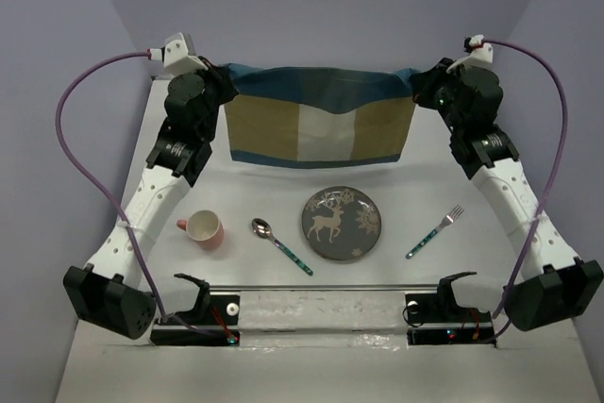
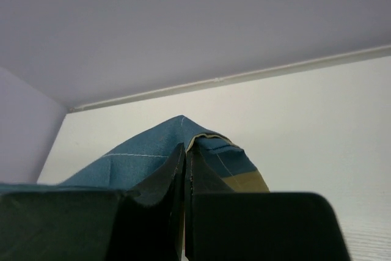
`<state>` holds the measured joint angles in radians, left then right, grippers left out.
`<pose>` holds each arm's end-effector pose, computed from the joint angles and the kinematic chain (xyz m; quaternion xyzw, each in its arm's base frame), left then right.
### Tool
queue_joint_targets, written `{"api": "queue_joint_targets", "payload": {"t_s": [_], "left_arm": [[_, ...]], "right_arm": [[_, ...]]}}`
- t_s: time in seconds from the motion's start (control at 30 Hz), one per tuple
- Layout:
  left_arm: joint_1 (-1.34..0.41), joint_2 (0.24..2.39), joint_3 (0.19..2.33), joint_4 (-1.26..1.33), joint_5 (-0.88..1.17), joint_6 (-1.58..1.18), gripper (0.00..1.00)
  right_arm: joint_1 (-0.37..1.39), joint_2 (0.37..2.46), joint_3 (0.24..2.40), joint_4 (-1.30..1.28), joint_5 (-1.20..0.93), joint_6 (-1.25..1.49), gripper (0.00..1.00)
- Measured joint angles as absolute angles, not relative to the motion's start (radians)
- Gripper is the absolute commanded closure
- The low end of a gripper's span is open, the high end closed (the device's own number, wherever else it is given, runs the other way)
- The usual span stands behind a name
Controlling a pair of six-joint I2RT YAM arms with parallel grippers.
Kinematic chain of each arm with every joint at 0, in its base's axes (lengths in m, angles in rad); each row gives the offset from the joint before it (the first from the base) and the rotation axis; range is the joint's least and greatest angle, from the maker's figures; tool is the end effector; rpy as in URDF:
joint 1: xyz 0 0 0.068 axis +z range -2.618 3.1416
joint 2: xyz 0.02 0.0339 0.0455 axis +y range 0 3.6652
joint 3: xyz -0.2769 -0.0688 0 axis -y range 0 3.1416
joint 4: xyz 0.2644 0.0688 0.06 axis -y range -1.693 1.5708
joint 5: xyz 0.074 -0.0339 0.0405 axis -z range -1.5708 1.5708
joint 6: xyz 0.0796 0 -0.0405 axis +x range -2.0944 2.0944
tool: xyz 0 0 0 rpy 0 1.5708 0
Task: Set the dinner table for one person
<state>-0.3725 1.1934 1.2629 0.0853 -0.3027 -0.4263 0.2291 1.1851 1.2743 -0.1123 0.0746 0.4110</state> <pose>0.3120 -0.0965 0.4723 -0.1318 0.6396 -0.2017 0.7300 0.3200 0.0685 0.4498 0.0909 0.7094 0.1944 0.6713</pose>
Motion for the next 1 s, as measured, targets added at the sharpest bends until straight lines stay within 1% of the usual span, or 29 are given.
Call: {"api": "queue_joint_targets", "payload": {"t_s": [0.2,0.33,0.47,0.6,0.7,0.83,0.93,1.0], "left_arm": [[-0.251,1.345,1.302,0.08,-0.212,-0.448,1.0],[-0.21,1.459,1.398,0.048,-0.162,-0.454,1.0],[-0.207,1.501,1.51,0.031,-0.118,-0.454,1.0],[-0.208,1.488,1.543,0.051,-0.094,-0.455,1.0],[-0.207,1.434,1.449,0.1,-0.083,-0.462,1.0],[-0.207,1.365,1.236,0.155,-0.064,-0.494,1.0],[-0.207,1.371,1.054,0.207,-0.047,-0.539,1.0],[-0.207,1.411,0.97,0.218,-0.034,-0.565,1.0]], "right_arm": [[0.225,1.412,1.383,-0.15,0.095,0.38,1.0],[0.202,1.563,1.505,-0.179,0.089,0.366,1.0],[0.176,1.628,1.637,-0.225,0.089,0.35,1.0],[0.171,1.605,1.7,-0.214,0.093,0.332,1.0],[0.171,1.546,1.647,-0.186,0.094,0.331,1.0],[0.171,1.478,1.427,-0.109,0.093,0.351,1.0],[0.171,1.523,1.272,-0.069,0.091,0.376,1.0],[0.171,1.596,1.187,-0.064,0.087,0.397,1.0]]}}
